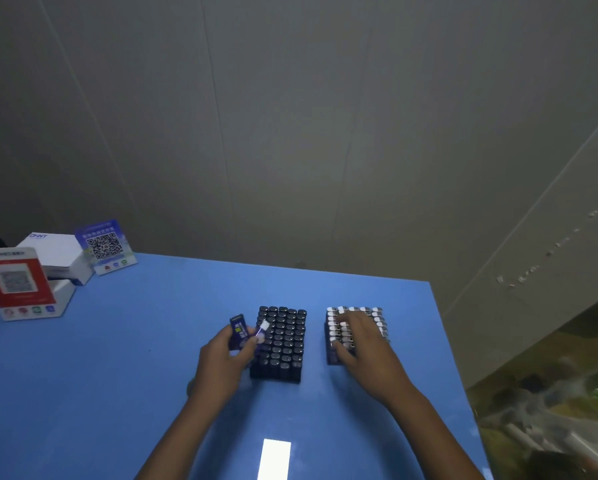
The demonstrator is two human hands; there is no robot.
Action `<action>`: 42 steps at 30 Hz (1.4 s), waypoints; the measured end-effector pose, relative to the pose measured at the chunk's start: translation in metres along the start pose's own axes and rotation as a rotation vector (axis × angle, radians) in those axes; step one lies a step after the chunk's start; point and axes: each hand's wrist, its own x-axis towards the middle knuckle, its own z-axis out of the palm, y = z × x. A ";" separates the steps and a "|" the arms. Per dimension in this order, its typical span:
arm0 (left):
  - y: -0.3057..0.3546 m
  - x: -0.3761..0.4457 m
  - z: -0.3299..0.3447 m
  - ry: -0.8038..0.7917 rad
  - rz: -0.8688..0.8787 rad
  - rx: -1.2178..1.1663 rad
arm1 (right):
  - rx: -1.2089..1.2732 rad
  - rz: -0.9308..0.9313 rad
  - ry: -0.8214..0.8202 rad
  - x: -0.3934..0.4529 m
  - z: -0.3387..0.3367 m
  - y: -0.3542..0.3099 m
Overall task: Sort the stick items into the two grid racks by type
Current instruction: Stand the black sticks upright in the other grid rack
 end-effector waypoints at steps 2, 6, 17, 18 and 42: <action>0.013 -0.008 0.021 -0.040 -0.004 -0.085 | 0.037 0.000 0.013 -0.005 -0.009 0.008; 0.033 -0.026 0.062 -0.128 -0.049 -0.212 | 0.128 0.015 0.022 -0.014 -0.024 0.029; 0.027 -0.071 0.150 -0.304 -0.030 -0.211 | 0.606 0.188 -0.084 -0.052 -0.058 0.067; 0.024 -0.073 0.153 -0.311 -0.027 -0.202 | 0.600 0.187 -0.092 -0.055 -0.058 0.070; 0.017 -0.042 0.141 -0.210 -0.073 -0.177 | 0.180 0.154 0.110 -0.014 -0.027 0.107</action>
